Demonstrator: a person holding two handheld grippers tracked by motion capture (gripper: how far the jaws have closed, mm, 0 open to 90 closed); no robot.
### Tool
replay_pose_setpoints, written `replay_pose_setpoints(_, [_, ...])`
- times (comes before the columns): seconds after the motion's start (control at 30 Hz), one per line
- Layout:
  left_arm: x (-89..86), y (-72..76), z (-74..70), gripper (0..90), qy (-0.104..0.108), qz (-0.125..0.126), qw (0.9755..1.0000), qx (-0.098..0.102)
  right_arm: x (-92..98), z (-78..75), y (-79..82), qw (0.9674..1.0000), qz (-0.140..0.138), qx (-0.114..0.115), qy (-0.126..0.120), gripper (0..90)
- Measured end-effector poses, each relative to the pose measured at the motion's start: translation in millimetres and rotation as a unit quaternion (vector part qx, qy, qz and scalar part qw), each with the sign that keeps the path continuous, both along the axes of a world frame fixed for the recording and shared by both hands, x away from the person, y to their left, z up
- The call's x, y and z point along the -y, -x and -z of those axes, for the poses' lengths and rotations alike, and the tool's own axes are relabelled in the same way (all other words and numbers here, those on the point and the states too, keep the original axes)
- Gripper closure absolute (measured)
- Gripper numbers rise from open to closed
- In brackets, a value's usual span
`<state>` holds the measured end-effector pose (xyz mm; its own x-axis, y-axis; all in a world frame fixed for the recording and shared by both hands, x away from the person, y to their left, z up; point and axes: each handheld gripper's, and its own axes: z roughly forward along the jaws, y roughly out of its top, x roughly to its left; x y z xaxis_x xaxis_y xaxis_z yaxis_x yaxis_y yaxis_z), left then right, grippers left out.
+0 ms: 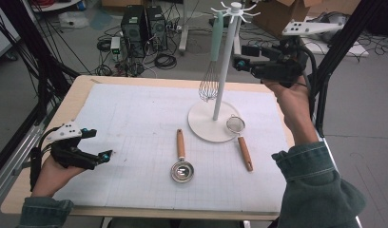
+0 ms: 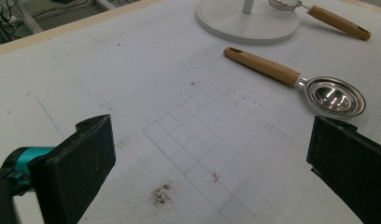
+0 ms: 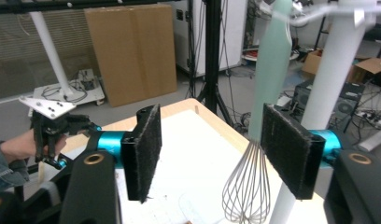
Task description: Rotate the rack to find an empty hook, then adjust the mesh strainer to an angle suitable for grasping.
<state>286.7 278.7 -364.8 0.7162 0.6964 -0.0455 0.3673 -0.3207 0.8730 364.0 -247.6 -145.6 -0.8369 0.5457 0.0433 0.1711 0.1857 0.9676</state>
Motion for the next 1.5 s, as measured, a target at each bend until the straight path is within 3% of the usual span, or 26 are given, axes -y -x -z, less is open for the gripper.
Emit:
replay_pose_setpoints(0.17, [0.9, -0.2, 0.5, 1.7, -0.001, 0.001, 1.0000, -0.001, 4.5, 15.7, 5.7, 1.0000, 0.008, -0.002, -0.002, 34.6])
replay_pose_setpoints(0.8, [4.5, -0.2, 2.2, 1.7, -0.004, 0.007, 1.0000, -0.005, 9.1, 82.7, 16.0, 0.9986, 0.007, -0.051, 0.009, 31.0])
replay_pose_setpoints(1.1, [9.0, -0.4, 3.4, 1.7, -0.013, 0.009, 0.9999, -0.003, 9.5, 103.6, 25.4, 0.9979, 0.008, -0.061, 0.021, 29.7])
replay_pose_setpoints(1.5, [25.1, -2.6, 13.7, 1.7, -0.022, 0.011, 0.9997, -0.004, 29.1, 136.0, 43.3, 0.9967, 0.028, -0.072, 0.023, 30.2])
